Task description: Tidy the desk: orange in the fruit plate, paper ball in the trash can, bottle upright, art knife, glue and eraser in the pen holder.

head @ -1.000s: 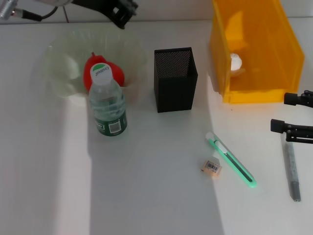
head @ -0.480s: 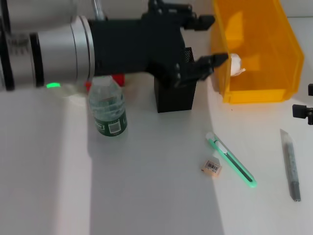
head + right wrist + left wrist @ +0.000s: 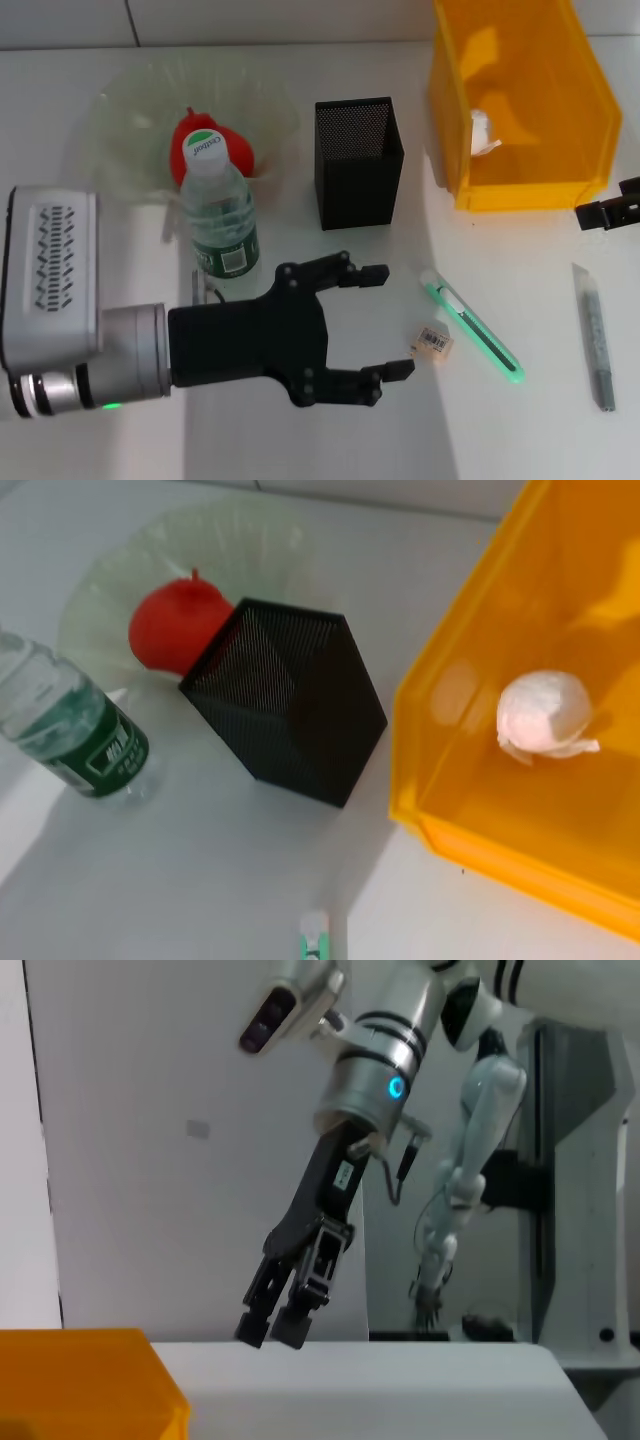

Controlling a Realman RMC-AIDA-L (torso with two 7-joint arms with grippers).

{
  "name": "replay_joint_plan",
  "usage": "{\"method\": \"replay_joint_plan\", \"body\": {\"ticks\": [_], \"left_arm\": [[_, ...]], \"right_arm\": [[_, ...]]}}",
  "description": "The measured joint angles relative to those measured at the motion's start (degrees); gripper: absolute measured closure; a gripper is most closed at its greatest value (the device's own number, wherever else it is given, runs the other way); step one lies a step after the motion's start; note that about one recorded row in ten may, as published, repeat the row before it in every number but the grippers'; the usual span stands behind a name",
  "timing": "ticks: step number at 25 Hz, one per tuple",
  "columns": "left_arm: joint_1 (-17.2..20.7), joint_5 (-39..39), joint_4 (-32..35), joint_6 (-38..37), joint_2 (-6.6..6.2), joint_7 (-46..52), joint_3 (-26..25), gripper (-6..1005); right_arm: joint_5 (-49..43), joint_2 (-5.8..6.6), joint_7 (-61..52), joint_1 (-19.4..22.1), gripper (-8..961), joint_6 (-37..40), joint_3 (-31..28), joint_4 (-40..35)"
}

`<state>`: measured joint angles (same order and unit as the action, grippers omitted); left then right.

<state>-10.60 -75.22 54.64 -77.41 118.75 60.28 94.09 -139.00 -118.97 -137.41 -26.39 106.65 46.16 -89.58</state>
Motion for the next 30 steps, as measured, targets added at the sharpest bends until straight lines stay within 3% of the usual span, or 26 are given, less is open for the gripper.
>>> {"method": "replay_joint_plan", "body": {"ticks": [1,2,3,7,12,17,30], "left_arm": [[-0.7,2.6,-5.2,-2.3,-0.06,-4.4,-0.4,227],[-1.7,6.1,-14.8,-6.8,-0.17,-11.8,-2.7,213],[-1.7,6.1,-14.8,-6.8,-0.17,-11.8,-2.7,198],[-3.3,7.0,-26.2,-11.7,-0.21,-19.8,-7.5,142],[-3.4,7.0,-28.2,-11.8,-0.27,-21.3,-8.4,157],[-4.0,6.9,-28.5,-11.6,-0.28,-21.5,-8.6,157],[-4.4,6.9,-28.6,-11.3,-0.28,-21.4,-8.6,157]], "right_arm": [[-2.1,-0.02,-1.7,-1.3,118,0.0,1.8,0.5],[-4.5,-0.04,-5.0,-3.3,118,-0.4,5.9,1.8],[-4.5,-0.04,-5.0,-3.3,118,-0.4,5.9,1.8],[-5.5,-0.04,-10.1,-6.3,119,-3.1,13.4,4.8],[-8.5,-0.1,-15.3,-9.9,119,-9.6,23.8,11.4],[-8.8,-0.25,-17.8,-13.1,119,-13.2,29.2,17.5],[-8.8,-0.56,-21.4,-16.2,120,-19.4,37.9,26.0]]}}
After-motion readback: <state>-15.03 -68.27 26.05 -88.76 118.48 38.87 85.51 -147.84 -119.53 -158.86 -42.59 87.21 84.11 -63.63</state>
